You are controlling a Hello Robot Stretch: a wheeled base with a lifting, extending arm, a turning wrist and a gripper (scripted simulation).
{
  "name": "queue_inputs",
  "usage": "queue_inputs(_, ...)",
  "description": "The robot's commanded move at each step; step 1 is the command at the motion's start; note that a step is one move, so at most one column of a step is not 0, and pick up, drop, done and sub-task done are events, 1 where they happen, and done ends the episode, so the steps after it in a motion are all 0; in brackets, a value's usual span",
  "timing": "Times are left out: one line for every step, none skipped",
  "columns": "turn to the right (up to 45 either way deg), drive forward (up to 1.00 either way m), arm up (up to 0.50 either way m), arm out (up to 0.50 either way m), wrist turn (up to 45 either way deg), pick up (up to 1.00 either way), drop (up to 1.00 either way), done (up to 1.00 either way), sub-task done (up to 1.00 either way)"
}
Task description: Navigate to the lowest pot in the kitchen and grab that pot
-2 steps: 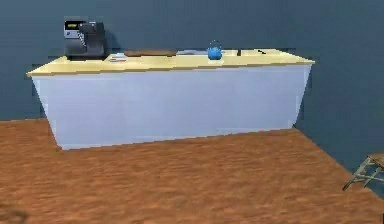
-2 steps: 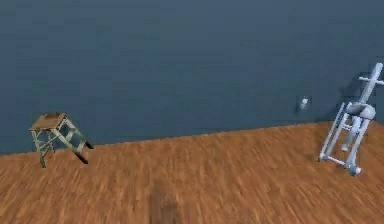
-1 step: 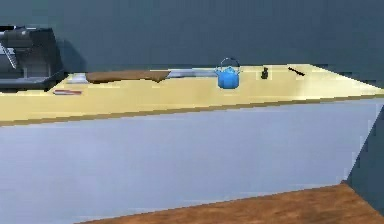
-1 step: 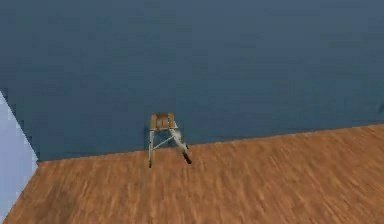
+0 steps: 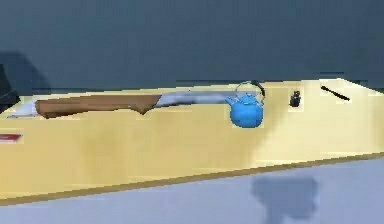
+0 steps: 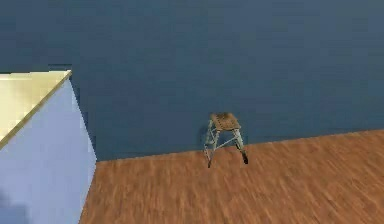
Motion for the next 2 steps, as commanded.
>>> queue_inputs(-45.0, 0.0, 0.0, 0.0, 0.0, 0.0, 0.0, 0.0, 0.0)
queue_inputs(-45.0, 0.0, 0.0, 0.0, 0.0, 0.0, 0.0, 0.0, 0.0)
